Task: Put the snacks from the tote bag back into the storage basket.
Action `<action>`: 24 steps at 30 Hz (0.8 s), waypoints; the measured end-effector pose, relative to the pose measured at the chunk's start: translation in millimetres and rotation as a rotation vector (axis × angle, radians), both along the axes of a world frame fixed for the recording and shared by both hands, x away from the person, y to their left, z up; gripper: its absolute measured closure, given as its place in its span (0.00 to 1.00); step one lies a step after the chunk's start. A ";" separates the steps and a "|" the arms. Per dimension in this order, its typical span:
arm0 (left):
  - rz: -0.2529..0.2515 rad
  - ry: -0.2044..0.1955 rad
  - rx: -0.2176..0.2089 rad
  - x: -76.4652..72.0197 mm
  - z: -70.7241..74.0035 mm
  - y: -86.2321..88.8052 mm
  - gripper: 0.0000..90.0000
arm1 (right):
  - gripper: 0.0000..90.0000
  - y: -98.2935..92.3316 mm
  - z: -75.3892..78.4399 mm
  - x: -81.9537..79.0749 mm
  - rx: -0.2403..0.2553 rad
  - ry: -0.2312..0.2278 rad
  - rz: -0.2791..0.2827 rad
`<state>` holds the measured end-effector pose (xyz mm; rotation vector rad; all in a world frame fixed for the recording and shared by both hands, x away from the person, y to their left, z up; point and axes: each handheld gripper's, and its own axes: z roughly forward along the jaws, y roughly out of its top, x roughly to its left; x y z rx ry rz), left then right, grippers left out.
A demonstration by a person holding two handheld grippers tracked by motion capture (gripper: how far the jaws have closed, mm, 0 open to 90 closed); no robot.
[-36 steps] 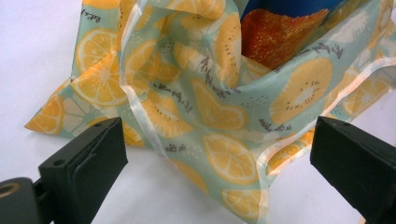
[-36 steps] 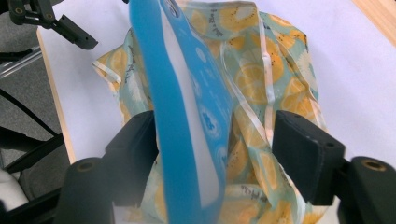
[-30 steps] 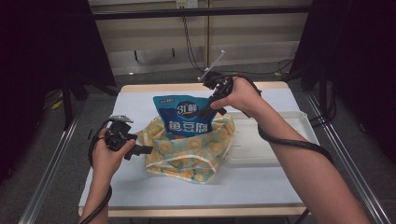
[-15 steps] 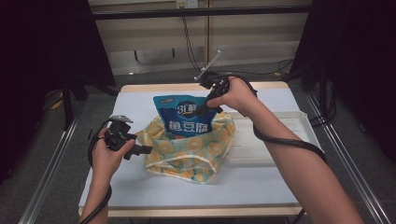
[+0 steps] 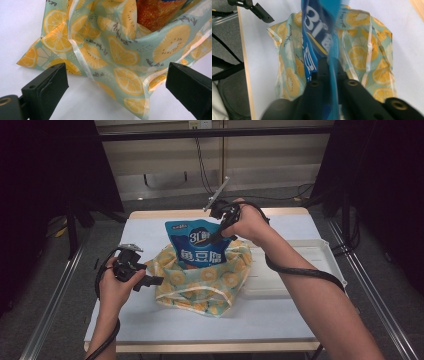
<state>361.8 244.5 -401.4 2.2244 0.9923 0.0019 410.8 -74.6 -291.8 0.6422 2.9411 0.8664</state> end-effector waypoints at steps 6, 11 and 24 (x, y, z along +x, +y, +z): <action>-0.003 -0.001 0.001 0.2 0.0 1.5 0.04 | 1.00 1.8 1.5 -0.6 0.018 0.001 0.007; 0.000 -0.002 -0.003 0.4 -1.0 2.3 0.04 | 1.00 4.4 7.6 -0.4 0.023 -0.010 0.010; 0.002 0.010 -0.020 -0.5 -1.2 2.9 0.04 | 1.00 7.5 35.2 -3.7 0.011 -0.006 0.025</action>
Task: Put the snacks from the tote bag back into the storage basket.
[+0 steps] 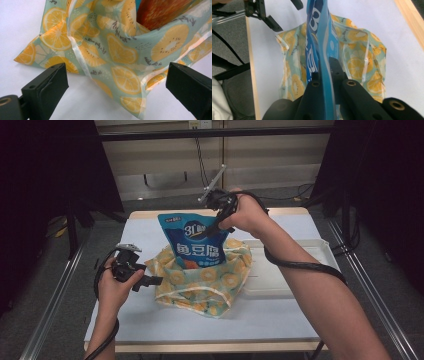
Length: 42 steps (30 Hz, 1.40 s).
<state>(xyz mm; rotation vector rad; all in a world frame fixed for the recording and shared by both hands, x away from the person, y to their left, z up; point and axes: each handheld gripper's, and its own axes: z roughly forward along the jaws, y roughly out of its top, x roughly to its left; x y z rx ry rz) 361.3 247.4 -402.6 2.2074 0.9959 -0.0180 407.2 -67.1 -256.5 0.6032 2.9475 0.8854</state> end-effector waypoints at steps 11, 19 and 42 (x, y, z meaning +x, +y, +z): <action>-0.006 -0.011 -0.004 -1.6 4.5 3.4 0.04 | 1.00 0.6 33.7 -1.1 -0.008 -0.025 0.003; -0.007 -0.012 -0.001 -2.0 3.2 0.2 0.04 | 1.00 -0.7 53.9 -0.1 0.006 -0.032 0.012; 0.003 0.002 0.001 -0.4 -0.9 3.0 0.04 | 1.00 -25.8 81.7 6.3 0.009 -0.021 -0.012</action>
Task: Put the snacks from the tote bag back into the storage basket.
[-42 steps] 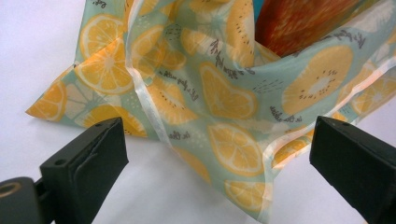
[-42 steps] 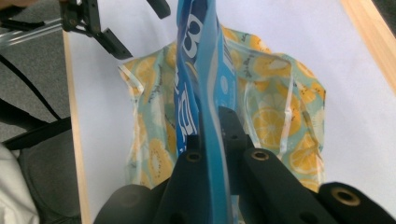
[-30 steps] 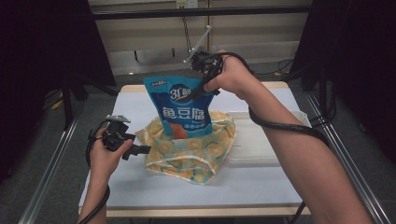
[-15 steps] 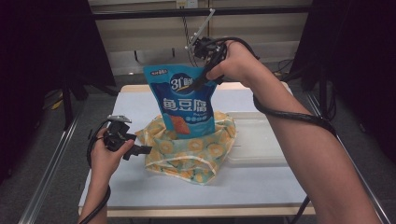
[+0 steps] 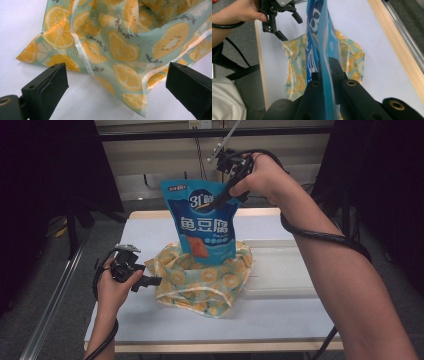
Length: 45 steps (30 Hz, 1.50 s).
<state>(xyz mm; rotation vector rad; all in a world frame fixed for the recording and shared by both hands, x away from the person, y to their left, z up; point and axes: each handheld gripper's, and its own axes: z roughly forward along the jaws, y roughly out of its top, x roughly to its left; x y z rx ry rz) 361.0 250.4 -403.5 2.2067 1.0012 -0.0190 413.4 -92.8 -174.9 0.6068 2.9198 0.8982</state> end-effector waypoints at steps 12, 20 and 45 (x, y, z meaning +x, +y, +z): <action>-0.007 -0.003 0.004 0.0 1.3 2.1 0.04 | 1.00 -20.4 11.6 -6.3 -0.013 -0.002 -0.015; -0.011 0.001 -0.008 -0.9 1.0 -1.3 0.04 | 1.00 -31.2 15.9 -12.1 -0.031 0.007 -0.017; -0.009 -0.009 -0.006 -2.5 3.2 -2.0 0.04 | 1.00 -73.6 24.8 -26.4 -0.040 -0.008 -0.065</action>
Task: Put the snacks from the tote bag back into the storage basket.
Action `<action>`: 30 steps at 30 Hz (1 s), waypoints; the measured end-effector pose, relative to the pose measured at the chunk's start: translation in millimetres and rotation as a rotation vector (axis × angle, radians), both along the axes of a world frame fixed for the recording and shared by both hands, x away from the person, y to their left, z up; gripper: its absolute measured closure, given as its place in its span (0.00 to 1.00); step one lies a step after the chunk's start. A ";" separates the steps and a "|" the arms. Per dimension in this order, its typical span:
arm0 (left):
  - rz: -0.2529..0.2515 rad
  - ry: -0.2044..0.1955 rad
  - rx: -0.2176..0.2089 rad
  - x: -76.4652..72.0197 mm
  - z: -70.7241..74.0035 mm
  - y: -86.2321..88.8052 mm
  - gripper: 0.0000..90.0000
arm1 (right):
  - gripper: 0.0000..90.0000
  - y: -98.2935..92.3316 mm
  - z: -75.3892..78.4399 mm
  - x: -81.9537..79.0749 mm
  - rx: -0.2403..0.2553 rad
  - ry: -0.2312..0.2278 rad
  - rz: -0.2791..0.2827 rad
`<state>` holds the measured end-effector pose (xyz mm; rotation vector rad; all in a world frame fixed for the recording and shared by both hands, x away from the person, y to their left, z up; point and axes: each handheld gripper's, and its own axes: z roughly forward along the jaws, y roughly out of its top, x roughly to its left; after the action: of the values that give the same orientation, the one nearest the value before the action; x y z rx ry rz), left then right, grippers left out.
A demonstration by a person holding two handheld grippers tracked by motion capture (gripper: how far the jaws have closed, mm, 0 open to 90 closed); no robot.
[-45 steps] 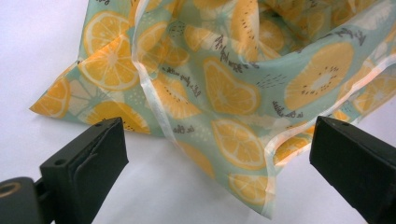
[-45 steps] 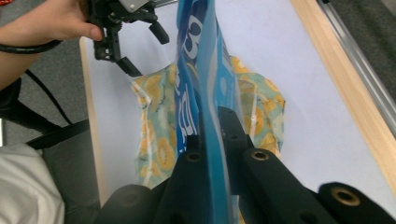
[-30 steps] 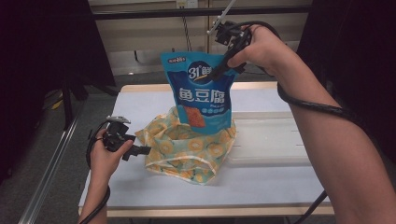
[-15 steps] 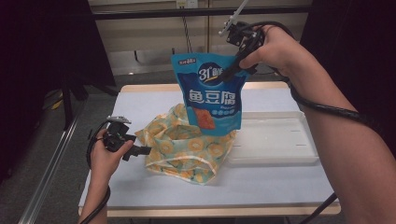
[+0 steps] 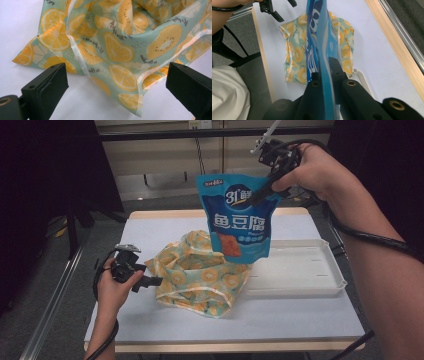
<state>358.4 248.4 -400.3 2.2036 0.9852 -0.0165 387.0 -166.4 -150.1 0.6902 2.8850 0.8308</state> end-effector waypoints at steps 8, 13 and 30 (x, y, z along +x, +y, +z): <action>-0.001 -0.009 0.003 -0.4 1.4 -0.8 0.04 | 1.00 -12.0 -3.2 -2.0 -0.008 0.006 -0.011; -0.004 -0.007 0.010 -0.3 0.9 -0.9 0.04 | 1.00 -18.0 -4.9 -4.7 -0.012 0.010 -0.008; 0.004 -0.013 0.001 -1.1 2.0 -0.1 0.04 | 1.00 -44.5 -9.9 -11.4 -0.028 0.013 -0.029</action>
<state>357.4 248.3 -398.4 2.2004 0.9831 -0.0001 375.7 -210.9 -160.0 0.7354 2.8855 0.7832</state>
